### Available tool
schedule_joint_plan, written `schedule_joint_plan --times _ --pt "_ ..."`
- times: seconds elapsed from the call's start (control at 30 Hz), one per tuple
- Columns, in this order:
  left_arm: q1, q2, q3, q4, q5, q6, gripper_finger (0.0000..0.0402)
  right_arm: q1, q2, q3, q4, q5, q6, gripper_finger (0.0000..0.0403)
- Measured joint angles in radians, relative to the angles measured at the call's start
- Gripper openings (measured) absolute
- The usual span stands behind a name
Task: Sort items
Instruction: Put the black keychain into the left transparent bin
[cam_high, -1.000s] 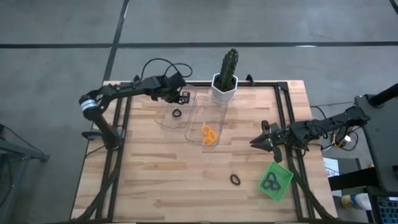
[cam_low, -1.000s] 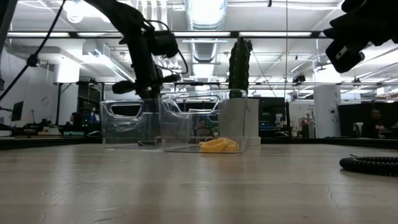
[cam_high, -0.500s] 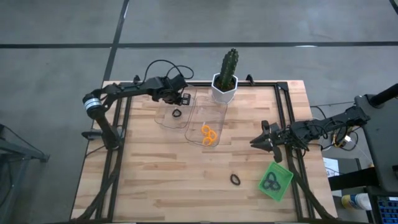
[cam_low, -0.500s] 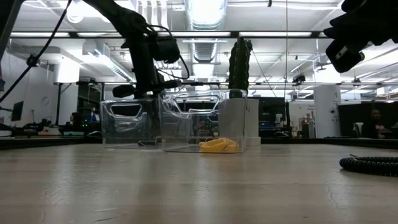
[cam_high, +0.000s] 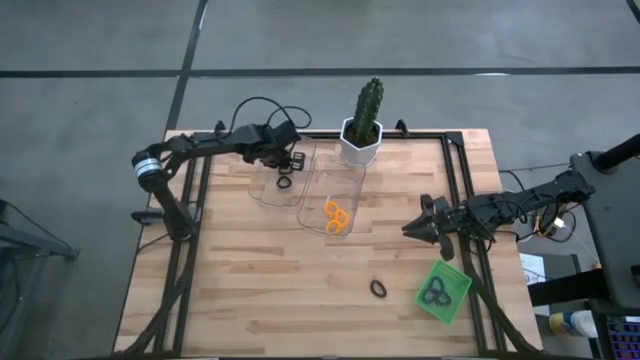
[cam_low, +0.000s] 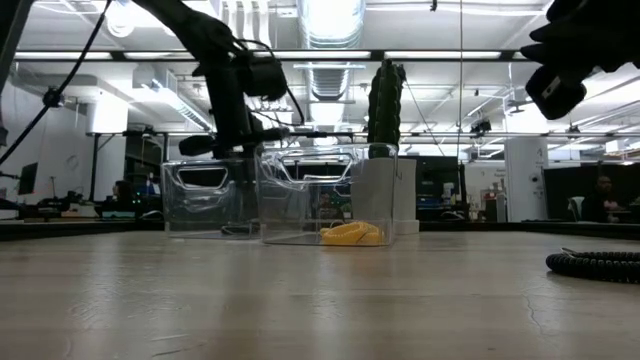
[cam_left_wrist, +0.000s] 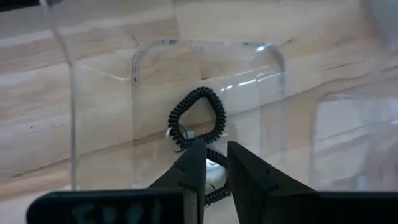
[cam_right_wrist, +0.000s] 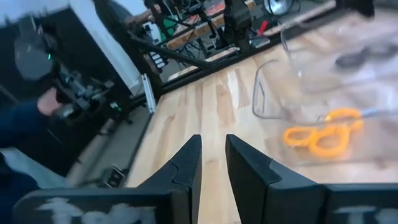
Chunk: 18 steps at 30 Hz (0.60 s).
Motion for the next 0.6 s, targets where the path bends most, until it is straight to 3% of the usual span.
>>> schedule_joint_plan --times 0.13,0.37,0.5,0.6 --pt "-0.026 -0.065 0.006 -0.007 0.006 -0.002 0.0057 0.0 0.0 0.0 0.0 0.001 0.161 0.0068" --pt "-0.178 -0.246 0.006 0.0 -0.018 -0.001 0.0057 0.0 0.025 0.0 0.051 0.002 0.23 0.0068" --pt "-0.315 -0.323 0.003 0.0 -0.094 -0.001 0.0057 0.0 0.095 0.008 0.091 -0.003 0.24 0.0068" --pt "-0.422 -0.36 0.003 -0.001 -0.181 -0.025 0.0058 0.0 0.191 0.078 0.024 -0.022 0.239 0.0068"
